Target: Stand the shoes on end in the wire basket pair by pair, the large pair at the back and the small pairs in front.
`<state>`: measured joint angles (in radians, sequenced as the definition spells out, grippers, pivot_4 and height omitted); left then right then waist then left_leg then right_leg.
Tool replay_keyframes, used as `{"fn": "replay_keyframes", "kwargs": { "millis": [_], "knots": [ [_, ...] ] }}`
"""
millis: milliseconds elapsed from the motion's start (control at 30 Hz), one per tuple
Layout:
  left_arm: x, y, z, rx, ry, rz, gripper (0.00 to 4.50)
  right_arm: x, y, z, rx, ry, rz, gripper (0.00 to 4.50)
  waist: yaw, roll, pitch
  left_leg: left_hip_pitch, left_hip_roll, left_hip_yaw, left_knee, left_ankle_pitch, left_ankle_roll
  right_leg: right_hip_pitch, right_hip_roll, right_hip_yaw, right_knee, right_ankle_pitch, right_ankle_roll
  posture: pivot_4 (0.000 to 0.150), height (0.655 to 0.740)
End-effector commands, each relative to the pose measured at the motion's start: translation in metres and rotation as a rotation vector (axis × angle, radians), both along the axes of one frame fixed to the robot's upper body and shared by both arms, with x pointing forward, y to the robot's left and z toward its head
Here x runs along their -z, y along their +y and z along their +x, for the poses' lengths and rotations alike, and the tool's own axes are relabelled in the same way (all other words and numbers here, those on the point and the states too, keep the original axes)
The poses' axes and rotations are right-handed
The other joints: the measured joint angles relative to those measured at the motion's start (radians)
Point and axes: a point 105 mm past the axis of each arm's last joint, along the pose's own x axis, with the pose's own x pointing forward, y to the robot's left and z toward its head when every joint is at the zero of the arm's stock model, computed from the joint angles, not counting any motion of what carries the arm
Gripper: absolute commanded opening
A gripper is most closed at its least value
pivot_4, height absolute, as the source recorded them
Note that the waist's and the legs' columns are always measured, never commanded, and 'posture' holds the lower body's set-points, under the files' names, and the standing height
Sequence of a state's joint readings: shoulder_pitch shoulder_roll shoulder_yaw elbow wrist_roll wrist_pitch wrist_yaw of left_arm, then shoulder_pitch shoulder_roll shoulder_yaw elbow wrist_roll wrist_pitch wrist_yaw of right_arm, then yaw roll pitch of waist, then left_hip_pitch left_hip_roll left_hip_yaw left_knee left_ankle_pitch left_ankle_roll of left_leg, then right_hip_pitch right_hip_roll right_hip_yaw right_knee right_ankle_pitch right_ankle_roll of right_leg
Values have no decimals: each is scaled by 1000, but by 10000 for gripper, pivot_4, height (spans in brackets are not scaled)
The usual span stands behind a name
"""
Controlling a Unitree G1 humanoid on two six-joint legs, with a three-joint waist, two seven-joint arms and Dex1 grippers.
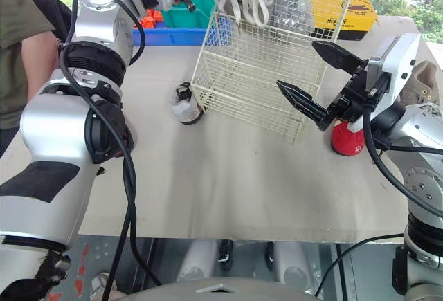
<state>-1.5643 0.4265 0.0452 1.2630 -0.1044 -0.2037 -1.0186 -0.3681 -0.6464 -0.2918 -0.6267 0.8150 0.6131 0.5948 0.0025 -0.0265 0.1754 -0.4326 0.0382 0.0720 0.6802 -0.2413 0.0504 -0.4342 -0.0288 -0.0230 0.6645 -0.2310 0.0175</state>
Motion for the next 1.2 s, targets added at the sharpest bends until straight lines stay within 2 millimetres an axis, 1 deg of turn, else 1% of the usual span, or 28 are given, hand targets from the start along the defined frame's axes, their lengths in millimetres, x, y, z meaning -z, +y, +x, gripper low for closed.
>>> {"fn": "replay_keyframes", "kwargs": {
  "millis": [33, 133, 200, 300, 467, 600, 733, 867, 933, 1000, 1033, 1067, 1100, 1133, 1167, 1200],
  "knots": [
    [1, 0, -11, 125, 126, 27, 14325, -9, -2, -11, 3, -45, -2, 45000, -1, 0, 0, 0, 0, 0, 0, 0, 0, 0, 0, 0, 0, 0, 0, 1500, 7400],
    [-5, 6, -16, 165, 175, 0, 14279, -8, -3, -12, 5, -38, -1, 45000, -1, 0, 0, -1, 0, 0, 0, 0, -1, 0, 0, -1, 0, -1, 2, 1500, 7400],
    [-6, 12, -22, 197, 189, 34, 14274, -8, -3, -11, -4, -30, 5, 45000, -2, 0, 0, -3, 0, 0, 0, 1, -3, -1, 0, -1, -1, -1, 2, 1500, 7400],
    [-2, 18, -22, 162, 169, 102, 14272, -7, -3, -10, -15, -20, 2, 45000, -7, 0, 0, -3, 0, 0, 0, 1, -2, -1, 0, 0, -1, -1, 2, 1500, 7400],
    [14, 26, -15, 79, 138, 234, 14271, -5, -1, -8, -34, -12, 0, 45000, -6, 0, 0, -2, 0, 0, 0, -1, 2, -1, -1, 0, 0, -1, 2, 1500, 7400],
    [19, 31, -10, 20, 160, 283, 14269, -4, -1, -7, -41, -8, -4, 45000, -7, 0, 0, -2, 0, 0, 2, -1, 2, -1, -1, 0, 1, -1, 2, 1500, 7400],
    [33, 37, -7, -8, 206, 326, 14267, -1, -1, -7, -40, 0, -6, 45000, -7, 0, 0, -2, 0, 0, 3, -1, 2, -1, -1, 0, 2, -1, 2, 1500, 7400],
    [44, 47, -2, -61, 241, 334, 14267, 0, 0, -6, -42, 5, -8, 45000, -13, 0, 0, -1, 0, 1, 3, -1, 2, -1, -1, 2, 4, -1, 2, 1500, 7400],
    [43, 55, -1, -90, 243, 302, 14267, 0, 0, -7, -41, 7, -8, 45000, -16, 0, 0, 1, 0, 1, 4, -2, 2, -1, -1, 3, 6, -1, 2, 1500, 7400],
    [40, 65, -5, -85, 265, 281, 24380, 1, -1, -7, -40, 14, -13, 45000, -22, 0, 0, 2, 0, 2, 4, -2, 3, -1, -1, 5, 8, -1, 2, 1500, 7400],
    [35, 70, -8, -76, 271, 253, 26694, 2, -2, -7, -37, 20, -15, 45000, -26, 0, 0, 3, 0, 3, 4, -2, 3, -1, 0, 6, 10, -1, 2, 1500, 7400],
    [31, 76, -11, -74, 274, 230, 30414, 3, -2, -7, -35, 26, -16, 45000, -29, 0, 0, 4, 0, 3, 4, -2, 3, -1, 0, 6, 11, -1, 2, 1500, 7400],
    [25, 81, -14, -69, 279, 204, 36387, 3, -3, -7, -34, 31, -18, 45000, -34, 0, 0, 5, 0, 4, 4, -2, 3, -1, 0, 7, 13, -1, 2, 1500, 7400],
    [19, 84, -17, -61, 281, 169, 39464, 4, -3, -7, -33, 36, -20, 45000, -40, 0, 0, 6, 1, 4, 4, -2, 3, -1, 1, 7, 14, -1, 2, 1500, 7400],
    [11, 87, -21, -51, 290, 123, 44890, 5, -4, -7, -33, 43, -22, 45000, -44, 0, 0, 6, 1, 4, 4, -2, 3, -1, 1, 8, 14, -1, 2, 1500, 7400],
    [3, 92, -25, -54, 280, 93, 44890, 6, -4, -6, -33, 51, -23, 45000, -45, 0, 0, 6, 2, 4, 4, -2, 3, -1, 1, 8, 14, -1, 2, 1500, 7400]
  ]
}}
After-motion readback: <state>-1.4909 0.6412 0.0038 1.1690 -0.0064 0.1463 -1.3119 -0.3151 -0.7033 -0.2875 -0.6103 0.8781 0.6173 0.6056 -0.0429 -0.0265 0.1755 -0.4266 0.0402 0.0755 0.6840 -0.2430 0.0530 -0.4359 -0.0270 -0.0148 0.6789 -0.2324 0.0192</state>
